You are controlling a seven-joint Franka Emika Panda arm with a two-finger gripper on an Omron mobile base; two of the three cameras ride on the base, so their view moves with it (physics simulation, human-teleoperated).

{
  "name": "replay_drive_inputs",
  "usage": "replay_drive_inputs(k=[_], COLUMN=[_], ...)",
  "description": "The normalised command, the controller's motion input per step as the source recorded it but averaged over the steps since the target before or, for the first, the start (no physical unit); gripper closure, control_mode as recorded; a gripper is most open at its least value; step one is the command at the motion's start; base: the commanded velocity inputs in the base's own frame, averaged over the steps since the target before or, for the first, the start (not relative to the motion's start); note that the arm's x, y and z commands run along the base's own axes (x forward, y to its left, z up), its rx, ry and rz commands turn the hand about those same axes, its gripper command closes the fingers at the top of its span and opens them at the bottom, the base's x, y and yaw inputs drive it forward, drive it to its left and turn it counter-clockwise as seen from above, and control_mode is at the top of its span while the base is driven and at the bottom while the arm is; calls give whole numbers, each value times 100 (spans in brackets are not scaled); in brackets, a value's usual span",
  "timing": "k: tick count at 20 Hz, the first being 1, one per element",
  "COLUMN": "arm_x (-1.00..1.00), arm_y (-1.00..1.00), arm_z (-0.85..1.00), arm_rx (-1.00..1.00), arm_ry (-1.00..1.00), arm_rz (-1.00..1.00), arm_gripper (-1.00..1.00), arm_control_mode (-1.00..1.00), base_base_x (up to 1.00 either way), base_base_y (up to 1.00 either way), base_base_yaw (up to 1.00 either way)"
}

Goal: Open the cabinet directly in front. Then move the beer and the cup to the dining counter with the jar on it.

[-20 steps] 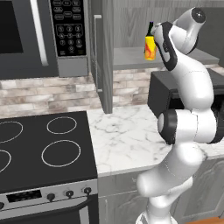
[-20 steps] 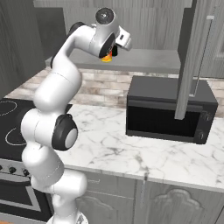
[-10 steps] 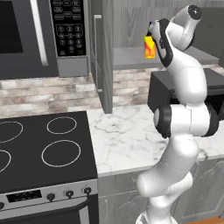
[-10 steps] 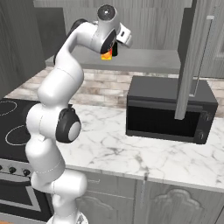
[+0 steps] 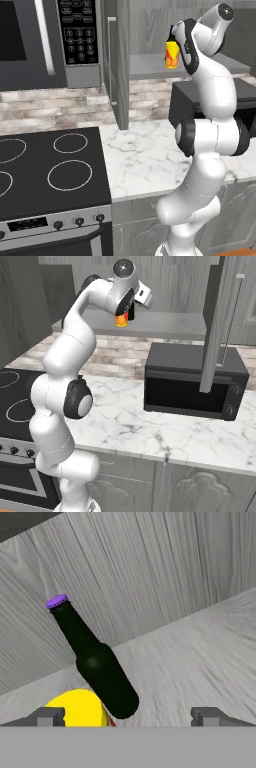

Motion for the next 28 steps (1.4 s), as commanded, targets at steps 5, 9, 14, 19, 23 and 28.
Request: replay_drive_inputs(k=[5, 9, 14, 19, 23, 28], arm_x=[0, 30, 37, 16, 0, 0], arm_y=[0, 0, 0, 0, -4, -5], arm_z=[0, 0, -2, -11, -12, -21], arm_rx=[0, 0, 0, 0, 0, 0], arm_ry=[0, 0, 1, 1, 1, 1], arm_rz=[0, 0, 0, 0, 0, 0], arm_gripper=[-100, -100, -100, -100, -100, -100], arm_control_mode=[-100, -100, -100, -100, -100, -100], base_base_x=[0, 0, 0, 0, 0, 0], base_base_y=[0, 0, 0, 0, 0, 0], base_base_yaw=[0, 0, 0, 0, 0, 0])
